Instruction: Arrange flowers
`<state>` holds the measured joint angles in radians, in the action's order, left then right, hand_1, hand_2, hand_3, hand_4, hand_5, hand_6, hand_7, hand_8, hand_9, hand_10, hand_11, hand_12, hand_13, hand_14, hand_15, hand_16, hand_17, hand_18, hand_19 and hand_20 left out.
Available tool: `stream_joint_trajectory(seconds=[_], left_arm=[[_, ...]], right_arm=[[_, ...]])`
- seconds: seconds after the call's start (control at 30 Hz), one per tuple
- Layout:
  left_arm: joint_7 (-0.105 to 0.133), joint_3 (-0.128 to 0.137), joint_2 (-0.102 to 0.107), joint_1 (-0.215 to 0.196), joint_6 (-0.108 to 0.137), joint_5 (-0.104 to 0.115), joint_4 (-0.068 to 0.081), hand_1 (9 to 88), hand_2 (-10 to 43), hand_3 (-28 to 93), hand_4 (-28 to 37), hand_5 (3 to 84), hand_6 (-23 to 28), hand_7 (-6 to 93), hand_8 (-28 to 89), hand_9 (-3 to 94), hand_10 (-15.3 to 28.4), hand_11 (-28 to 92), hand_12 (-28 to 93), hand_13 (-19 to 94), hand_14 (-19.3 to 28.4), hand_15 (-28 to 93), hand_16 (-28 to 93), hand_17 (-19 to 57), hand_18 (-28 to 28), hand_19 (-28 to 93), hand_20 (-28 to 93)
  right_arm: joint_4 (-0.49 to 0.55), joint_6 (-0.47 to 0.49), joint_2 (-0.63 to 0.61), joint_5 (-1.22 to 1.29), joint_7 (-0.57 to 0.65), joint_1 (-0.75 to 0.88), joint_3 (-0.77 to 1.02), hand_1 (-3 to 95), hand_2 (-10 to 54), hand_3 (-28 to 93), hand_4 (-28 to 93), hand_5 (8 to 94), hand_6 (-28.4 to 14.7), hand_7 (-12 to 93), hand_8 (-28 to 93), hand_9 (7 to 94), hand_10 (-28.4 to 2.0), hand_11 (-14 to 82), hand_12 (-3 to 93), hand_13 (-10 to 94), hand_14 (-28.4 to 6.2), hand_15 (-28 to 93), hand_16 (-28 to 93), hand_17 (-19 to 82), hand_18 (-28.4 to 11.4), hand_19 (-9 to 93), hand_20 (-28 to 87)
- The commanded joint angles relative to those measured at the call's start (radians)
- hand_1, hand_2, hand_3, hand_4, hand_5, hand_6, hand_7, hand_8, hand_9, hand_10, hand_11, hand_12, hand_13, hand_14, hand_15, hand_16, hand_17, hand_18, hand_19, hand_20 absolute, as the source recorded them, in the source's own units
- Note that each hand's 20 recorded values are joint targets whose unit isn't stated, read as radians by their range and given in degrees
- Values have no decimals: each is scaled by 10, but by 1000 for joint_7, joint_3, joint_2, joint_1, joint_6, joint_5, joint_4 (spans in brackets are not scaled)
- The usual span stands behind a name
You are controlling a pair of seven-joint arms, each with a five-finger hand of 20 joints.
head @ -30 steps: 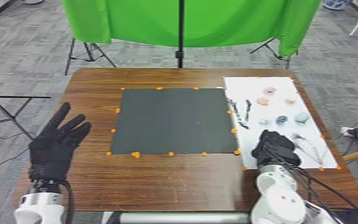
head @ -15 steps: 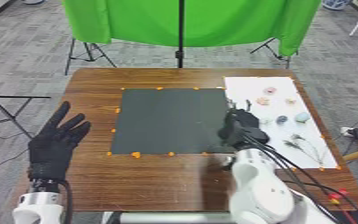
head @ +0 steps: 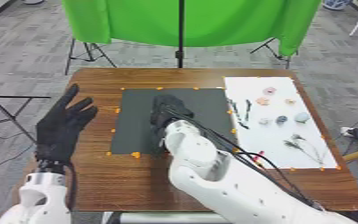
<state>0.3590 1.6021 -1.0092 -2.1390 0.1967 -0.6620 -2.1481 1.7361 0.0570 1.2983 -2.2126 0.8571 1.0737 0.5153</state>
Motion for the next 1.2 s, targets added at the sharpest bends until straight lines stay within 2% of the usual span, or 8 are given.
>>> stream_joint_trajectory(seconds=[0.03, 0.27, 0.3, 0.43, 0.6, 0.87, 0.97, 1.2], left_arm=[[5, -14, 12, 47, -20, -7, 17, 206, 55, 819, -283, 342, 58, 72, -79, 354, 197, 211, 114, 231, 284, 564, -91, -80, 284, 529, 59], [-9, -28, 5, 85, -42, -10, 33, 206, 54, 822, -283, 342, 58, 73, -80, 354, 197, 212, 114, 232, 284, 563, -92, -80, 284, 528, 58], [-48, -34, -14, 110, -64, -25, 47, 207, 54, 822, -283, 342, 58, 73, -80, 354, 197, 212, 114, 231, 284, 564, -92, -80, 284, 528, 58], [-73, -29, -31, 122, -85, -34, 55, 209, 54, 824, -283, 342, 58, 72, -80, 354, 197, 212, 114, 231, 284, 564, -92, -80, 284, 528, 57], [-75, -26, -36, 124, -95, -36, 59, 210, 54, 826, -282, 342, 58, 72, -80, 354, 197, 212, 113, 231, 284, 564, -92, -80, 284, 529, 57], [-138, -27, -67, 155, -127, -56, 76, 214, 54, 828, -277, 341, 59, 73, -79, 354, 197, 213, 114, 231, 284, 564, -92, -80, 284, 530, 56], [-118, -27, -50, 135, -110, -45, 67, 215, 54, 828, -274, 341, 59, 72, -80, 353, 197, 212, 113, 230, 284, 564, -93, -80, 284, 530, 56], [-66, -15, -27, 86, -64, -26, 41, 216, 53, 829, -272, 340, 59, 73, -79, 352, 197, 213, 113, 230, 284, 565, -93, -80, 284, 531, 55]], right_arm=[[-134, 33, 45, 74, -11, -115, -120, 531, -95, 751, -253, 821, -54, 369, 173, 803, -129, 588, 315, 804, -86, 790, 233, 498, -224, 932, 446], [-182, 24, 69, 120, 41, -168, -199, 524, -95, 746, -255, 814, -45, 385, 147, 802, -126, 598, 307, 805, -83, 791, 233, 495, -222, 932, 445], [-180, 31, 64, 130, 59, -158, -194, 524, -95, 742, -257, 814, -44, 387, 141, 803, -127, 601, 303, 805, -83, 791, 232, 496, -222, 932, 445], [-168, 41, 64, 144, 79, -146, -205, 518, -95, 732, -267, 815, -44, 389, 122, 803, -130, 609, 287, 804, -81, 792, 232, 495, -223, 932, 446], [-149, 58, 65, 156, 58, -127, -196, 497, -95, 713, -278, 825, -40, 367, 91, 805, -131, 612, 274, 803, -80, 791, 234, 492, -223, 932, 447], [-136, 69, 69, 166, 67, -100, -171, 425, -95, 689, -282, 807, -30, 242, -10, 784, -133, 615, 266, 781, -86, 791, 235, 469, -222, 932, 430], [-133, 97, 70, 136, 65, -95, -172, 407, -95, 687, -282, 809, -26, 250, -120, 783, -134, 614, 263, 780, -87, 792, 233, 469, -223, 932, 429], [-118, 99, 77, 153, 37, -91, -144, 383, -95, 673, -283, 812, -30, 241, -127, 783, -137, 611, 261, 778, -93, 791, 232, 467, -226, 932, 430]])
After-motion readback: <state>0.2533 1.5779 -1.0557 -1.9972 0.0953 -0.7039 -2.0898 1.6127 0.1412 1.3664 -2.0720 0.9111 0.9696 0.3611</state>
